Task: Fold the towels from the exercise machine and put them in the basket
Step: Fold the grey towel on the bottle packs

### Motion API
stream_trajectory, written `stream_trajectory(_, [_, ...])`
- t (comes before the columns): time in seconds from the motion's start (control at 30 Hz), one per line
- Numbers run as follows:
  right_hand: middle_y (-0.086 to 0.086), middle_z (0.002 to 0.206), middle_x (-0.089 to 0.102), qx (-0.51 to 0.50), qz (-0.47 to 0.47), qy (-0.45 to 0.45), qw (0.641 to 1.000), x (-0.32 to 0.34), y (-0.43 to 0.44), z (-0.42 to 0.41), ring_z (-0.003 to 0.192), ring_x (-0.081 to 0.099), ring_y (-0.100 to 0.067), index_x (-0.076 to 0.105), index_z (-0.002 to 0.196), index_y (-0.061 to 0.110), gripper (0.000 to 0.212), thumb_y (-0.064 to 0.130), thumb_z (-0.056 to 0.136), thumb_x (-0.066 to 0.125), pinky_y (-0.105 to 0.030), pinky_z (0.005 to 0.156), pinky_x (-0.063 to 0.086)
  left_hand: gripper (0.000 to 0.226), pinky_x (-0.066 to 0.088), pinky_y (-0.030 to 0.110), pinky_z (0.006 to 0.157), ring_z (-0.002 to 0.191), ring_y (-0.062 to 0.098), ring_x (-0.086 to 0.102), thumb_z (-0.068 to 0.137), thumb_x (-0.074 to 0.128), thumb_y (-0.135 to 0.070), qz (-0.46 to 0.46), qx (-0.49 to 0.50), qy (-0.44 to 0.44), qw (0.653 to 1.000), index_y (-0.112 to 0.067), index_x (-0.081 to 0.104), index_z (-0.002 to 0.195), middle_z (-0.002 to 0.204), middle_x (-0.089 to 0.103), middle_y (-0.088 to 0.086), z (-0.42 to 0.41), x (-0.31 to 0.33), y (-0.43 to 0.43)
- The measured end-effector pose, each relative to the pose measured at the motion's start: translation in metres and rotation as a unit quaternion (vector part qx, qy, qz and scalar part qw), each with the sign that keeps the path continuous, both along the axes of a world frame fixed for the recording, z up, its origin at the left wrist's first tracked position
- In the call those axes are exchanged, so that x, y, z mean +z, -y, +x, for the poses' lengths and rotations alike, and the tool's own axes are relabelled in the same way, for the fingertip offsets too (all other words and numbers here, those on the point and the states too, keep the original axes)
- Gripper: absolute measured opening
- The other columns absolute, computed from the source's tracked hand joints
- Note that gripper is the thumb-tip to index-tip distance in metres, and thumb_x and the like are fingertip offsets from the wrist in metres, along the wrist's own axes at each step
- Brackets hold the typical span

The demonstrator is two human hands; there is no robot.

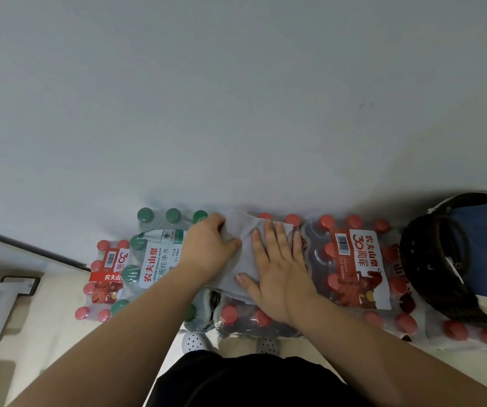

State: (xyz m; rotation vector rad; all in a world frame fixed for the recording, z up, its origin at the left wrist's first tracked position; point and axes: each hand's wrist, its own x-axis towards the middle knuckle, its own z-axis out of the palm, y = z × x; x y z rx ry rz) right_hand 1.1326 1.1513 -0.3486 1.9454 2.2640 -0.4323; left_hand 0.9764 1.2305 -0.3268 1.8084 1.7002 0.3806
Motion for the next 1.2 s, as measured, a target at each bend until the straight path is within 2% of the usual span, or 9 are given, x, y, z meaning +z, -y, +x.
stream_trajectory(0.27, [-0.005, 0.164, -0.021, 0.269, 0.011, 0.008, 0.963, 0.004, 0.0, 0.049, 0.15, -0.025, -0.026, -0.006, 0.158, 0.035, 0.082, 0.077, 0.093, 0.021, -0.049, 0.123, -0.009, 0.035, 0.046, 0.029, 0.07, 0.084, 0.025, 0.062, 0.078, 0.076, -0.031, 0.008, -0.036, -0.039, 0.999, -0.014, 0.063, 0.105, 0.092, 0.069, 0.005, -0.007, 0.013, -0.025])
stream_trajectory(0.4, [-0.006, 0.162, -0.028, 0.31, -0.018, 0.015, 0.951, 0.013, -0.007, 0.059, 0.147, -0.031, -0.026, -0.01, 0.156, 0.038, 0.086, 0.082, 0.089, 0.022, -0.045, 0.12, -0.016, 0.039, 0.042, 0.028, 0.067, 0.086, 0.022, 0.063, 0.077, 0.078, -0.038, 0.008, -0.041, -0.048, 0.998, -0.018, 0.063, 0.106, 0.087, 0.064, -0.002, -0.001, 0.027, -0.019])
stream_trajectory(0.5, [-0.008, 0.163, -0.026, 0.316, -0.036, 0.013, 0.948, 0.014, -0.013, 0.06, 0.148, -0.028, -0.027, -0.005, 0.157, 0.037, 0.089, 0.084, 0.087, 0.025, -0.044, 0.12, -0.014, 0.037, 0.051, 0.034, 0.068, 0.084, 0.018, 0.064, 0.08, 0.069, -0.052, -0.099, -0.052, 0.056, 0.992, -0.021, 0.064, 0.101, 0.088, 0.066, -0.004, 0.007, 0.045, -0.009])
stream_trajectory(0.63, [-0.004, 0.165, -0.019, 0.303, -0.059, -0.024, 0.951, 0.017, -0.019, 0.06, 0.15, -0.024, -0.024, 0.005, 0.158, 0.037, 0.09, 0.082, 0.086, 0.035, -0.043, 0.122, -0.011, 0.032, 0.049, 0.038, 0.085, 0.093, 0.028, 0.061, 0.095, 0.047, -0.028, -0.042, -0.145, 0.03, 0.988, -0.012, 0.068, 0.114, 0.098, 0.066, 0.012, 0.014, 0.044, 0.002])
stream_trajectory(0.7, [-0.003, 0.167, -0.005, 0.291, -0.052, -0.077, 0.952, 0.02, -0.021, 0.06, 0.153, -0.014, -0.023, 0.02, 0.157, 0.035, 0.081, 0.073, 0.09, 0.045, -0.039, 0.123, -0.005, 0.036, 0.04, 0.029, 0.089, 0.104, 0.028, 0.056, 0.097, 0.052, -0.023, 0.035, -0.177, -0.033, 0.983, -0.011, 0.059, 0.131, 0.11, 0.06, 0.011, 0.014, 0.035, 0.009])
stream_trajectory(0.8, [-0.011, 0.151, 0.032, 0.242, 0.029, -0.127, 0.962, 0.014, -0.016, 0.067, 0.143, 0.028, -0.029, 0.053, 0.142, 0.026, 0.06, 0.058, 0.091, 0.056, -0.046, 0.118, 0.032, 0.053, 0.037, 0.037, 0.107, 0.124, 0.032, 0.047, 0.095, 0.056, -0.03, 0.085, -0.173, -0.049, 0.98, -0.008, 0.047, 0.142, 0.136, 0.047, 0.013, 0.02, 0.018, 0.026])
stream_trajectory(0.9, [-0.012, 0.127, 0.052, 0.19, 0.096, -0.112, 0.971, 0.001, 0.003, 0.069, 0.123, 0.047, -0.03, 0.064, 0.129, 0.019, 0.054, 0.054, 0.089, 0.057, -0.049, 0.103, 0.045, 0.072, 0.012, 0.042, 0.124, 0.152, 0.021, 0.008, 0.099, 0.039, -0.046, 0.019, -0.163, -0.008, 0.986, -0.011, 0.015, 0.157, 0.165, 0.012, 0.006, 0.029, 0.008, 0.042])
stream_trajectory(1.03, [-0.006, 0.149, 0.047, 0.185, 0.09, -0.097, 0.974, -0.003, 0.02, 0.067, 0.148, 0.027, -0.027, 0.055, 0.141, 0.02, 0.06, 0.055, 0.093, 0.049, -0.05, 0.122, 0.019, 0.085, -0.012, 0.039, 0.12, 0.149, 0.008, -0.022, 0.085, 0.006, -0.066, 0.001, -0.21, -0.051, 0.976, -0.024, -0.012, 0.157, 0.161, -0.022, -0.011, 0.044, 0.004, 0.057])
stream_trajectory(1.2, [0.002, 0.167, 0.007, 0.193, 0.016, -0.131, 0.972, -0.001, 0.021, 0.081, 0.152, -0.012, -0.01, 0.027, 0.157, 0.021, 0.071, 0.051, 0.095, 0.047, -0.041, 0.125, -0.004, 0.079, -0.017, 0.045, 0.119, 0.144, 0.012, -0.035, 0.087, -0.003, -0.062, 0.025, -0.248, -0.16, 0.955, -0.024, -0.018, 0.155, 0.158, -0.033, -0.006, 0.061, -0.003, 0.073])
